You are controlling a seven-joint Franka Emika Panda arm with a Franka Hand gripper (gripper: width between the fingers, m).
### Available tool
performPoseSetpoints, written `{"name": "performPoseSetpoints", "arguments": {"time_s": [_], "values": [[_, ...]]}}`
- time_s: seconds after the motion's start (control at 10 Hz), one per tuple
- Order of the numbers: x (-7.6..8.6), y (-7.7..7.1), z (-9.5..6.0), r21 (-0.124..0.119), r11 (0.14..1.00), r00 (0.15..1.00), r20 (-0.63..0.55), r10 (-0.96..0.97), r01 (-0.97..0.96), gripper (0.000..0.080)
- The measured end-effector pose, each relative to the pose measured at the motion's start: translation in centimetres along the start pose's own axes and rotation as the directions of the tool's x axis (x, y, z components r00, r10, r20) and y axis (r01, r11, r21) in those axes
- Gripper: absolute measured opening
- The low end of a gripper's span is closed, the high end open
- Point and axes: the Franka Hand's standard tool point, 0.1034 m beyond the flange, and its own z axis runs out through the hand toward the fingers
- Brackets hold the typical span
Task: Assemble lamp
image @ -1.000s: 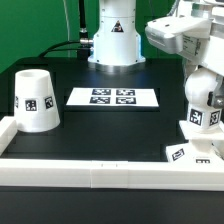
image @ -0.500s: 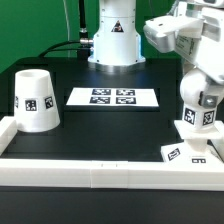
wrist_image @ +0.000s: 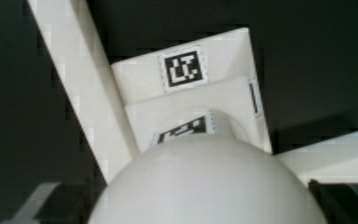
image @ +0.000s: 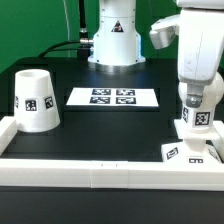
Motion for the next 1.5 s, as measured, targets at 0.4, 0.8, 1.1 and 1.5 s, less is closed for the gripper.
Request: {"name": "performPoseSetpoints", "arguments": {"time_s": [0.4,0.8,1.1,1.5], "values": [[-0.01,-0.11,-0.06,0.005,0.957,0.957,-0.003,0.29,-0.29,0.0577],[0.23,-0.28,-0.48,0.031,0.8,0.8,-0.021,0.6,-0.599,0.0577],[0.19,0.03,-0.73,0.03,0.678,0.678,-0.024,0.735,-0.734,0.0577],[0.12,0.03,-0.6,0.03,0.663,0.663,-0.021,0.749,-0.748,0.0693]]}}
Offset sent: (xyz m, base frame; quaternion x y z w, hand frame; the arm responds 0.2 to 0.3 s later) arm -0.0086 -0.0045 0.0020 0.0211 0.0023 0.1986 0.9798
